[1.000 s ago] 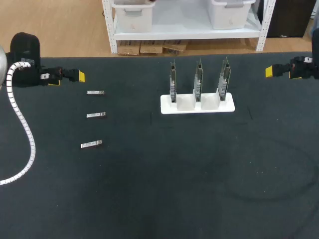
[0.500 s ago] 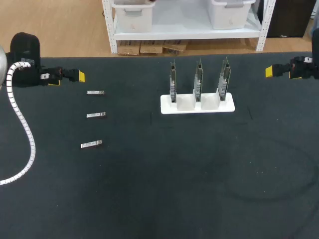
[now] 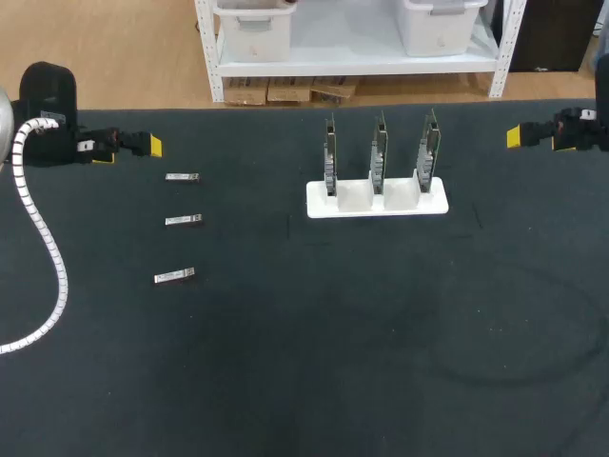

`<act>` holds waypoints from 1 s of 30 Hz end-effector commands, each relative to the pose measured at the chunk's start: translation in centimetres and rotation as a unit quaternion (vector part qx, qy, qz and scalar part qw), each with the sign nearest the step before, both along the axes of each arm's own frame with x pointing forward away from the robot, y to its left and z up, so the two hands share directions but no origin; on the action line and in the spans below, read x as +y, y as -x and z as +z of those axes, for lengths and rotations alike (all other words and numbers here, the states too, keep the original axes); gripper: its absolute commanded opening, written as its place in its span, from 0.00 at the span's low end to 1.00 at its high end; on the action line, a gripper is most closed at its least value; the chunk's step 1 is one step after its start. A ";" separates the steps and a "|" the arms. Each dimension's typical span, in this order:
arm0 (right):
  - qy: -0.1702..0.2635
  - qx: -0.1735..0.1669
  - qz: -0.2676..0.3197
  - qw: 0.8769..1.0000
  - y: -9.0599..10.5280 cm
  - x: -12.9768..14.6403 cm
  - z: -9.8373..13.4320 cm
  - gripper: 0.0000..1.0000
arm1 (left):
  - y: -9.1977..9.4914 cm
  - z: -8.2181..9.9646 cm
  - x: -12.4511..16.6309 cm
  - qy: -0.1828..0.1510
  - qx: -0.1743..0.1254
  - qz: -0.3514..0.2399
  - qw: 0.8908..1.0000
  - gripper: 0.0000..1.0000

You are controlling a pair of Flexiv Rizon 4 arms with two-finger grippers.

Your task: Pick up the optical module with the left hand, and insert it into the network port with the right hand.

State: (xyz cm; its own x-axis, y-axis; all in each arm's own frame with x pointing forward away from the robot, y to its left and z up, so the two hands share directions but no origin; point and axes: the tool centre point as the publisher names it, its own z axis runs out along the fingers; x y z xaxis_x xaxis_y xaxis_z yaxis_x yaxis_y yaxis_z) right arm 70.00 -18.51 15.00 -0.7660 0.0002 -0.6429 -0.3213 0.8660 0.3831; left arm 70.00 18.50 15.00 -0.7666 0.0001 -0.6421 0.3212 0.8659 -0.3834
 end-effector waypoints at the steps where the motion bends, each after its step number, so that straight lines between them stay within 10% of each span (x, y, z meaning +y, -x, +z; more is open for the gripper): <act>1: 0.000 0.000 0.000 1.000 0.0 0.0 0.0 1.00 | 0.0 0.0 0.0 0.000 0.000 0.000 1.000 1.00; 11: 0.000 0.000 0.000 1.000 0.0 0.0 0.0 1.00 | -1.4 -0.5 1.6 -0.111 0.001 -0.097 0.989 1.00; 21: 0.000 0.000 0.000 1.000 0.0 0.0 0.0 1.00 | -3.9 -1.4 3.0 -0.218 0.009 -0.248 0.944 1.00; 30: 0.000 0.000 0.000 1.000 0.0 0.0 0.0 1.00 | -5.5 -3.0 3.0 -0.241 0.016 -0.309 0.920 1.00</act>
